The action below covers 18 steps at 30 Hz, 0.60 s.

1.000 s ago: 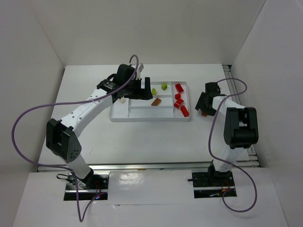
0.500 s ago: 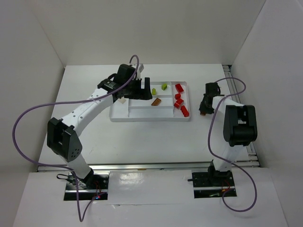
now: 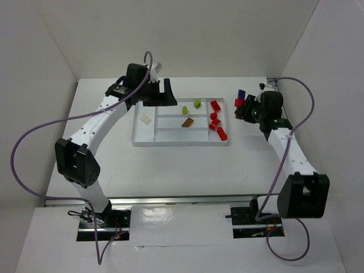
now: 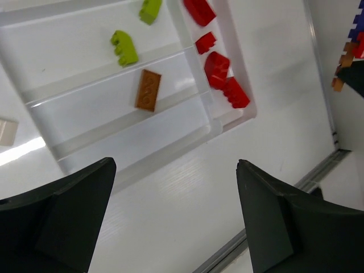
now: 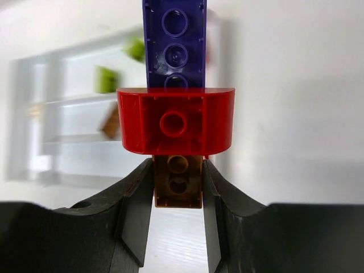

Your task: Sort the legos into containers by color

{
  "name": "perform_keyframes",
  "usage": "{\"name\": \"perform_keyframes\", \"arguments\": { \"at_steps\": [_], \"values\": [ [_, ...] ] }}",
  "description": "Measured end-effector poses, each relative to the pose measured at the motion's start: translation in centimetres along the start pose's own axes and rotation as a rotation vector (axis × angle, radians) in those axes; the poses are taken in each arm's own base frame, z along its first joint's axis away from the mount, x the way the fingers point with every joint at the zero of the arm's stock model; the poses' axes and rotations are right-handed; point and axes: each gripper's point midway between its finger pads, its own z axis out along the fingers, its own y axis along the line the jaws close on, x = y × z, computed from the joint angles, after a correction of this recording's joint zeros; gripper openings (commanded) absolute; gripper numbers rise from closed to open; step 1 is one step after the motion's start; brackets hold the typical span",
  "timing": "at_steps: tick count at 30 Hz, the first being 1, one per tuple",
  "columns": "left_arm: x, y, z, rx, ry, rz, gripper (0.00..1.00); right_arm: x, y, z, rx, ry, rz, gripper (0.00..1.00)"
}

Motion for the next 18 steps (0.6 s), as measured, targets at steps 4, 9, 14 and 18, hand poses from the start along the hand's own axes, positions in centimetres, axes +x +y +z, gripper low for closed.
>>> {"name": "perform_keyframes", "arguments": {
  "at_steps": [4,9,14,18],
  "values": [
    [-1.8,-2.1,0.4,0.127,-0.003,0.000,0.91,-1.2,5.3,-3.2,-0.217,-0.080,-0.085,0.09],
    [-2.5,-5.6,0.8,0.317,0.019,-0.011,0.92,2.8,9.5,-4.0,-0.393,0.023,-0.178,0.09],
    [-2.2,-7.4,1.2,0.401,0.046,-0.021,0.94,5.6,11.5,-4.7,-0.453,0.101,-0.238,0.09],
    [-1.4,-8.7,2.2,0.427,0.074,-0.008,0.94,7.0,12.3,-5.4,-0.466,0.134,-0.277,0.09]
  ]
}}
